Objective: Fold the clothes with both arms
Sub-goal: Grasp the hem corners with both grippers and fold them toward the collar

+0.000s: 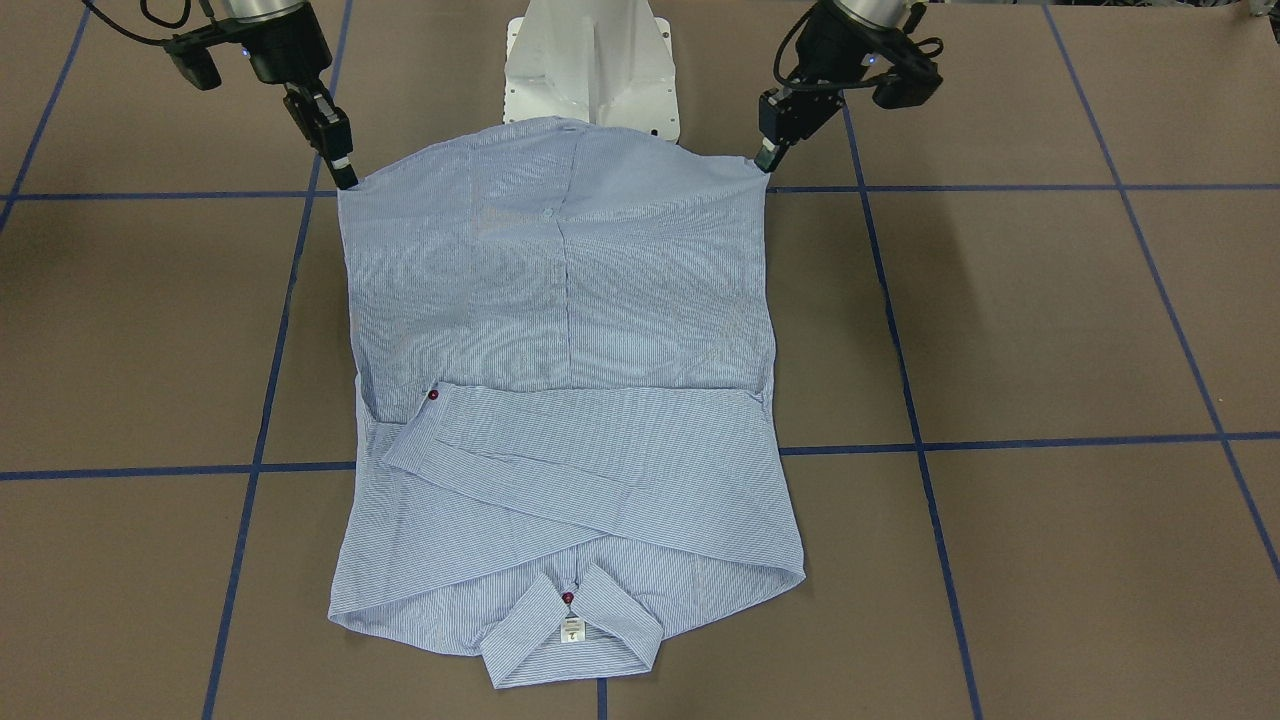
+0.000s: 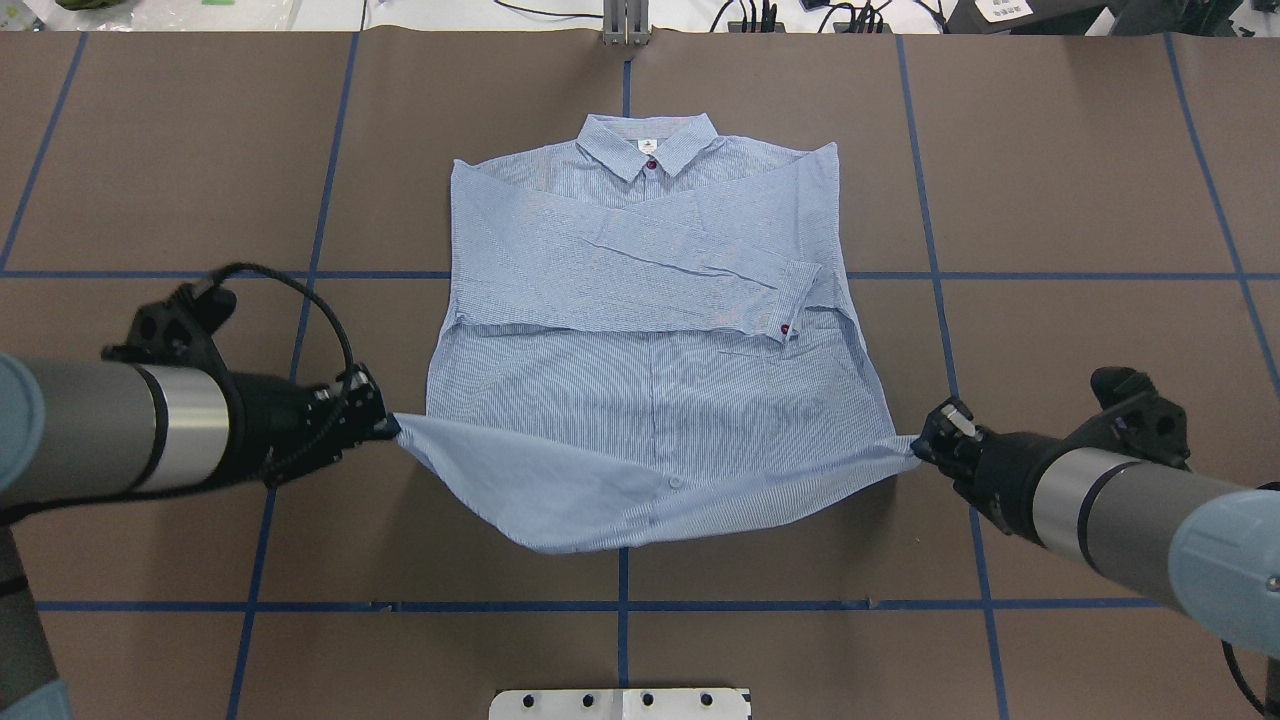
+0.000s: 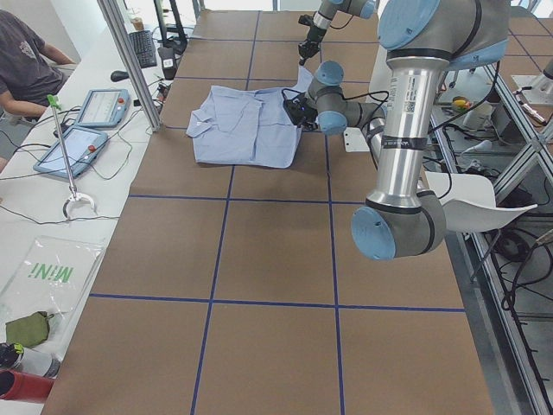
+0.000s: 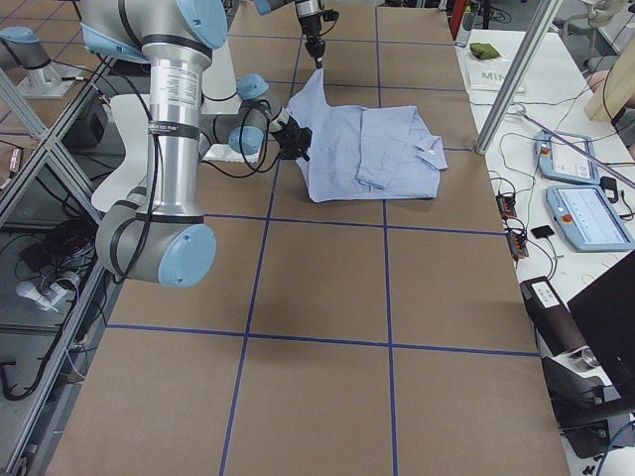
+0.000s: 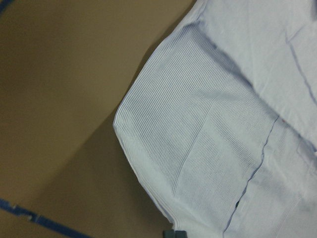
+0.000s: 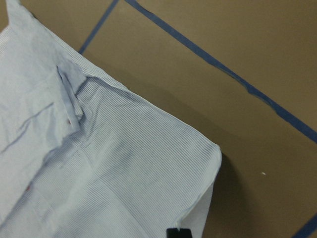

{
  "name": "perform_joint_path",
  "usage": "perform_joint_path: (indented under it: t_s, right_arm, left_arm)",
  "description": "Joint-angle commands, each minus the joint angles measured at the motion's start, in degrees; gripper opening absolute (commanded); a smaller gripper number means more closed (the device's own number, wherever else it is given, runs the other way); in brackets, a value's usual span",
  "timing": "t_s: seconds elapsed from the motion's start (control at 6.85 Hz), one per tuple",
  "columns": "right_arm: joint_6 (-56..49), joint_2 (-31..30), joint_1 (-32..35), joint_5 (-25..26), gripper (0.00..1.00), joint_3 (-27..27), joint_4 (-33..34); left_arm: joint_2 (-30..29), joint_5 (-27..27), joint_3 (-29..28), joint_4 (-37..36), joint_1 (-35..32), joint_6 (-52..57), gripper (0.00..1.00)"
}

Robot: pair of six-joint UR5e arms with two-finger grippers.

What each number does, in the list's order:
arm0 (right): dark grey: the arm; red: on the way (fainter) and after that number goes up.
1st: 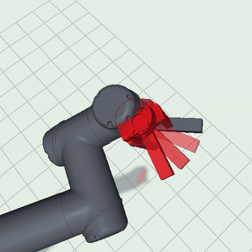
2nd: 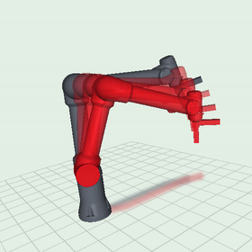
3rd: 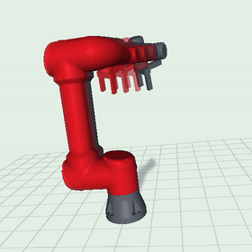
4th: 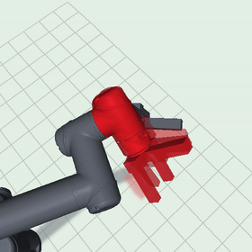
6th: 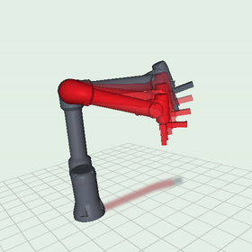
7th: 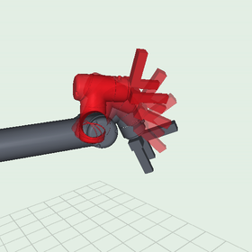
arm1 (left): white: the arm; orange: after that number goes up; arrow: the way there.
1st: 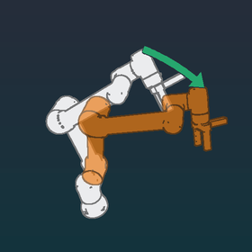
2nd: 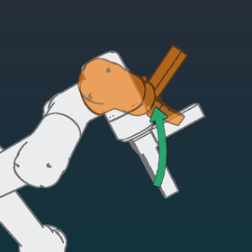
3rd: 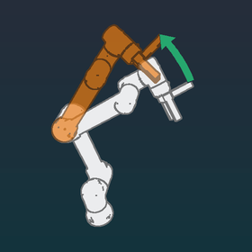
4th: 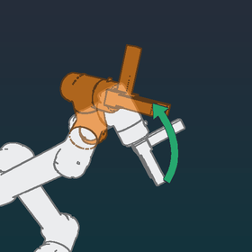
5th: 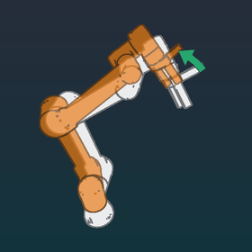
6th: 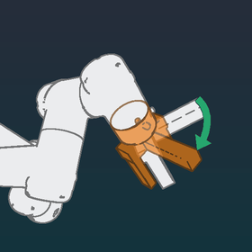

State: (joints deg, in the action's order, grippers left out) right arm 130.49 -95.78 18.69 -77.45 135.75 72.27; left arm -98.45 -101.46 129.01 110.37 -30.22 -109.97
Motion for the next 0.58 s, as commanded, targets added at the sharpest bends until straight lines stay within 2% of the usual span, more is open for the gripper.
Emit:
perform_joint_path:
  t_s: [0.0, 0.15, 0.29, 0.44]
  right_arm:
    - [0.03, 0.85, 4.07, 5.7, 0.0, 1.28, -0.03]
    - [-0.14, 2.25, 3.99, 9.64, 0.0, 0.58, 0.06]
    - [-1.02, 6.26, 4.34, 10.2, 0.0, -2.65, 0.06]
    - [-4.42, 12.74, 7.39, 9.86, 0.0, -8.51, 0.06]
  left_arm:
    - [-2.78, -5.75, -3.05, -0.15, -9.47, 2.29, 0.0]
    - [-5.58, -6.55, -6.02, -0.15, -10.46, 2.3, 0.0]
    - [-10.4, -6.56, -11.71, -0.06, -11.6, 2.3, 0.0]
    - [-14.27, -6.56, -18.2, 0.81, -13.62, 3.35, 0.0]
